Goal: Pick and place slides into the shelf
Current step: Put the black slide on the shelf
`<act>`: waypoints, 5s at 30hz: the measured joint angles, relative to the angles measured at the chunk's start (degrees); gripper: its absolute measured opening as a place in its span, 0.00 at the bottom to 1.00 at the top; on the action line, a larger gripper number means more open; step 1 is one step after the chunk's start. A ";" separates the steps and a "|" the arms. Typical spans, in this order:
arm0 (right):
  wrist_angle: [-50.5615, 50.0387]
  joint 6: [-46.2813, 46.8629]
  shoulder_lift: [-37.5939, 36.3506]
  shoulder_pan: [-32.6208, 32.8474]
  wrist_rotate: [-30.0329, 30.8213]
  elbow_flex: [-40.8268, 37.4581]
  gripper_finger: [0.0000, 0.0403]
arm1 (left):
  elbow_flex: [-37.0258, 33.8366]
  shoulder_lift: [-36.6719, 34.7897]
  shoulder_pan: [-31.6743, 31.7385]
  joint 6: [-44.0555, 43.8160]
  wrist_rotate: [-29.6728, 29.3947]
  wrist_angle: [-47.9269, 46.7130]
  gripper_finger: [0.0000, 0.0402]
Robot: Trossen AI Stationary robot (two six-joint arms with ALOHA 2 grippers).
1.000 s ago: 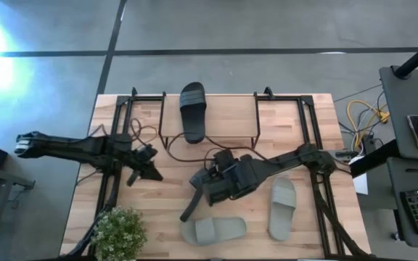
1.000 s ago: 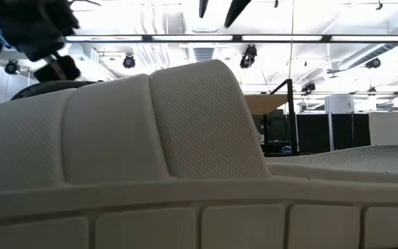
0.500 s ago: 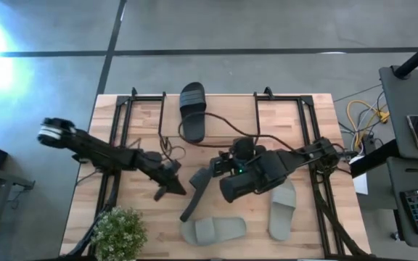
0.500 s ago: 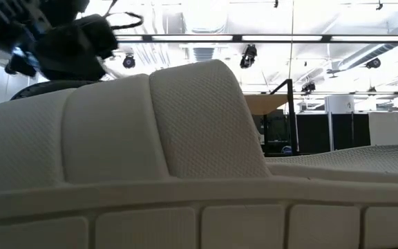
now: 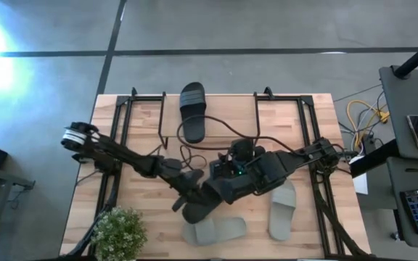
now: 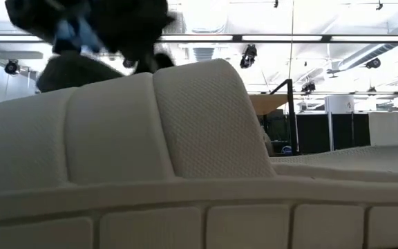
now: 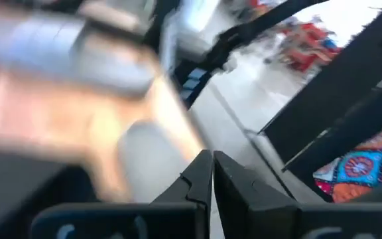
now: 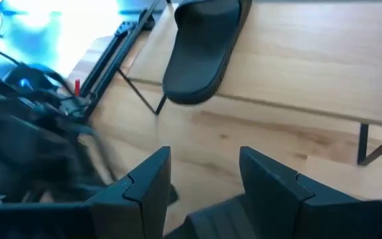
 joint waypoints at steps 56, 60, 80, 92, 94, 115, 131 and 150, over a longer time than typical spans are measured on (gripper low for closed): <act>0.36 -14.73 23.72 2.16 -13.55 -4.10 0.63 | -2.19 -82.83 -5.84 12.98 -20.79 -82.34 0.00; -1.03 -15.79 24.35 0.41 -13.00 -5.46 0.62 | -3.50 -83.39 -5.84 12.96 -20.77 -82.48 0.00; -0.64 -33.58 24.18 -1.54 -8.40 -3.67 0.52 | -3.68 -80.68 -5.84 12.98 -20.75 -82.31 0.00; -0.57 -49.90 23.78 -0.31 -6.90 0.22 0.52 | -3.71 -79.45 -5.84 13.00 -21.30 -82.28 0.00; -0.55 -49.64 23.36 -0.28 -7.28 0.20 0.52 | -3.71 -79.04 -5.84 13.00 -22.30 -82.29 0.00; -0.52 -49.45 26.84 -0.80 -14.11 -0.48 0.52 | -3.71 -78.84 -5.84 13.05 -22.71 -82.26 0.00; -0.52 -37.86 27.01 -3.61 -16.46 -8.26 0.52 | -3.71 -78.86 -5.82 13.05 -22.70 -82.26 0.00; -0.65 -37.71 25.69 -4.55 -16.09 -7.19 0.04 | -3.71 -78.86 -5.84 13.05 -22.69 -82.26 0.00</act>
